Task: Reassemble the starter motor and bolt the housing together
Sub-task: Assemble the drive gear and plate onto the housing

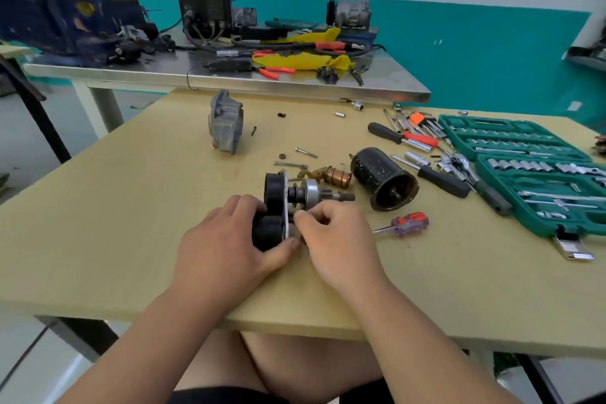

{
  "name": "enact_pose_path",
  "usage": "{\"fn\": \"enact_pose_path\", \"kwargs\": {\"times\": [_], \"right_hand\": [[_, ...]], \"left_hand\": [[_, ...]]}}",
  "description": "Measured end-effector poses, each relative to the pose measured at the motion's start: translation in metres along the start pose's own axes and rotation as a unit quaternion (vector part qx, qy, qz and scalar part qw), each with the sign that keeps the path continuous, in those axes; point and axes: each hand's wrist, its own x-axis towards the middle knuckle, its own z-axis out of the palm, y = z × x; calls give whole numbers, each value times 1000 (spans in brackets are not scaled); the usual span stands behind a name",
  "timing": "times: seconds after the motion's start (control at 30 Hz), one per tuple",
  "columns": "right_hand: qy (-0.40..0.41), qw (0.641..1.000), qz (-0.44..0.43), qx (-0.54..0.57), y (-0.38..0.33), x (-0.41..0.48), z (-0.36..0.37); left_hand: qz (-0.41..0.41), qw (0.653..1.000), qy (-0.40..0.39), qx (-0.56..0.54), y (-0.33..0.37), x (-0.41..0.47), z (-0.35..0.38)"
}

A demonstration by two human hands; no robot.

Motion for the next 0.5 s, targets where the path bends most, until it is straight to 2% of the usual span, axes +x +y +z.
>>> {"fn": "enact_pose_path", "kwargs": {"times": [0.13, 0.3, 0.5], "right_hand": [[28, 998, -36, -46, -1, -3, 8], [49, 997, -47, -37, 0, -5, 12], [26, 998, -48, -17, 2, -6, 9]], "left_hand": [[-15, 1000, 6, 3, 0, -5, 3], [-12, 1000, 19, 13, 0, -12, 1], [-11, 1000, 28, 8, 0, -15, 0]]}}
